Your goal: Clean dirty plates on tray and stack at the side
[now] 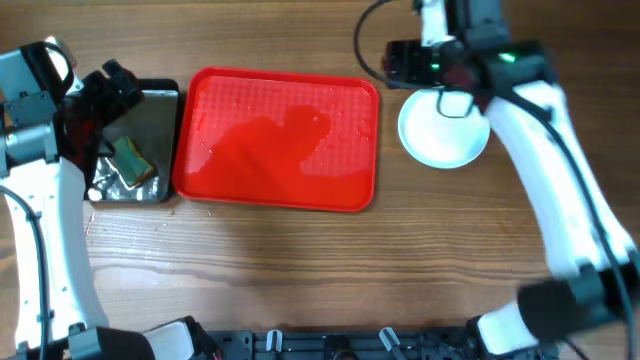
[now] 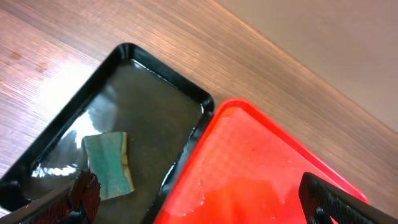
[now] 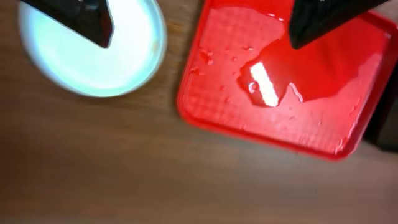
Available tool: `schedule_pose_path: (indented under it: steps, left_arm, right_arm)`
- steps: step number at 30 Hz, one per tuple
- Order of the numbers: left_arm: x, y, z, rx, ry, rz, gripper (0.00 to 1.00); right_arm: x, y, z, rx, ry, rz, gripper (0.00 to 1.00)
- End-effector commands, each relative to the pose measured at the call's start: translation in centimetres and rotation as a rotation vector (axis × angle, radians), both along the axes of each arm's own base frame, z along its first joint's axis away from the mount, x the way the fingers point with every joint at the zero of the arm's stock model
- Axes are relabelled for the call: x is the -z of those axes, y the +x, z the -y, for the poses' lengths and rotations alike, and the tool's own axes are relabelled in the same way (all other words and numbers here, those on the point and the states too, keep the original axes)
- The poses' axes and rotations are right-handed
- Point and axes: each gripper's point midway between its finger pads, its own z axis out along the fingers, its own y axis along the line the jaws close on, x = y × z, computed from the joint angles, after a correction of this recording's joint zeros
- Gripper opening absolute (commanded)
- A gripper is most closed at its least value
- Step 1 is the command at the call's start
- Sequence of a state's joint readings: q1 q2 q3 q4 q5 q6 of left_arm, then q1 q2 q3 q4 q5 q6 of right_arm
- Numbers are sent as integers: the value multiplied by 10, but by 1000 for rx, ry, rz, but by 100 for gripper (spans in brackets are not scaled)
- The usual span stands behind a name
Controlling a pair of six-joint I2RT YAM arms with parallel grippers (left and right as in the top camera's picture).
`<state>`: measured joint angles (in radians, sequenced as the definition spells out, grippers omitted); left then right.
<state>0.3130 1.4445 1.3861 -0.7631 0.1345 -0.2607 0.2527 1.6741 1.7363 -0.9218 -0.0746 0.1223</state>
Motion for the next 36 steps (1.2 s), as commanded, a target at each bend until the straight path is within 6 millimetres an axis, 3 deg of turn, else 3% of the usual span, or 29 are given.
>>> schedule_pose_path:
  steps: [1, 4, 7, 17, 21, 26, 29, 32, 36]
  left_arm:
    - [4, 3, 5, 13, -28, -8, 100]
    - [4, 3, 5, 13, -28, -8, 100]
    - [4, 3, 5, 13, -28, -8, 100]
    - [4, 3, 5, 13, -28, -8, 100]
    - [4, 3, 5, 13, -28, -8, 100]
    - [4, 3, 5, 13, -28, -8, 100]
    - [4, 3, 5, 14, -28, -7, 100]
    - [4, 3, 5, 13, -28, -8, 100]
    - [4, 3, 5, 13, -28, -8, 100]
  right_arm:
    - [-70, -34, 41, 118, -108, 165, 100]
    - [-101, -67, 52, 131, -94, 226, 100]
    - [-116, -84, 33, 81, 47, 233, 100]
    - [-107, -84, 32, 10, -21, 218, 99]
    - [-129, -71, 36, -5, -40, 358, 100]
    - [-143, -89, 64, 40, -2, 494, 100]
    - [-117, -113, 87, 74, 30, 614, 100]
    - [-89, -131, 96, 93, 33, 736, 100]
    - [-26, -162, 97, 96, 37, 864, 100]
